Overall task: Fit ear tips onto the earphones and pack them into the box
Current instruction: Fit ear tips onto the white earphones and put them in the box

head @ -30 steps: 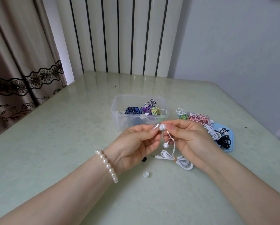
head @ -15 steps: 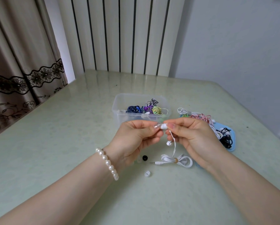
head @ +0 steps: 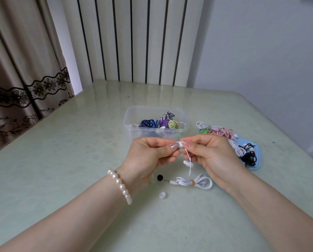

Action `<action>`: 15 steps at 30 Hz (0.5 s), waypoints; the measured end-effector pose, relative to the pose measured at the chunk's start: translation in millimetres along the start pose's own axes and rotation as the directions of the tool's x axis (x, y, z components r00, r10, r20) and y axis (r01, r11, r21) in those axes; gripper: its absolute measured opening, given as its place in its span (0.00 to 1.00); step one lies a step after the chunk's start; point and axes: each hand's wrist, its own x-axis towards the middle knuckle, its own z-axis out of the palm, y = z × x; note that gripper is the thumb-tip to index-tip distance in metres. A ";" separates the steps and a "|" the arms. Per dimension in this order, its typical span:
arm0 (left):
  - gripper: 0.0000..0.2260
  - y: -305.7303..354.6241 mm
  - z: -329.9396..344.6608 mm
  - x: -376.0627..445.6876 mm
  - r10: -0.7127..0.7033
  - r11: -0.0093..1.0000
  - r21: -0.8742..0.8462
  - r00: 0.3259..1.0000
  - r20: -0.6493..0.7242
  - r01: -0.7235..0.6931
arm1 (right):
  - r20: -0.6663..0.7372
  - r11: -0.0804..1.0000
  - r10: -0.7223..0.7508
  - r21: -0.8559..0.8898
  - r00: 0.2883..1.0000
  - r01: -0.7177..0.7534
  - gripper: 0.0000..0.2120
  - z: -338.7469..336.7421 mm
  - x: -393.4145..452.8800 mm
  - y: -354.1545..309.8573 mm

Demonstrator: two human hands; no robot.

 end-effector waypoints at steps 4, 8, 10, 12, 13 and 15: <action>0.03 0.4 -0.3 0.0 -0.009 1.000 0.009 1.000 0.008 0.009 | -0.002 1.000 0.008 -0.016 1.000 -0.008 0.03 -0.8 0.9 0.2; 0.03 4.1 -0.2 0.4 -0.084 0.992 -0.090 0.995 0.055 0.089 | 0.046 0.998 0.031 0.053 0.998 -0.034 0.06 -3.6 0.7 -3.9; 0.03 4.6 0.1 0.0 -0.146 0.977 -0.144 0.984 0.098 0.159 | 0.077 0.995 0.039 0.085 0.996 -0.046 0.08 -4.0 0.3 -5.1; 0.06 4.0 0.5 -0.9 -0.186 0.963 -0.173 0.974 0.130 0.207 | 0.097 0.993 0.044 0.105 0.994 -0.055 0.09 -3.9 0.2 -5.7; 0.07 3.5 0.5 -1.1 -0.196 0.958 -0.182 0.971 0.139 0.220 | 0.104 0.992 0.046 0.113 0.994 -0.058 0.09 -3.7 0.1 -6.0; 0.06 2.8 0.1 -1.1 -0.209 0.952 -0.195 0.967 0.148 0.235 | 0.116 0.990 0.050 0.128 0.992 -0.065 0.08 -3.7 -0.4 -6.9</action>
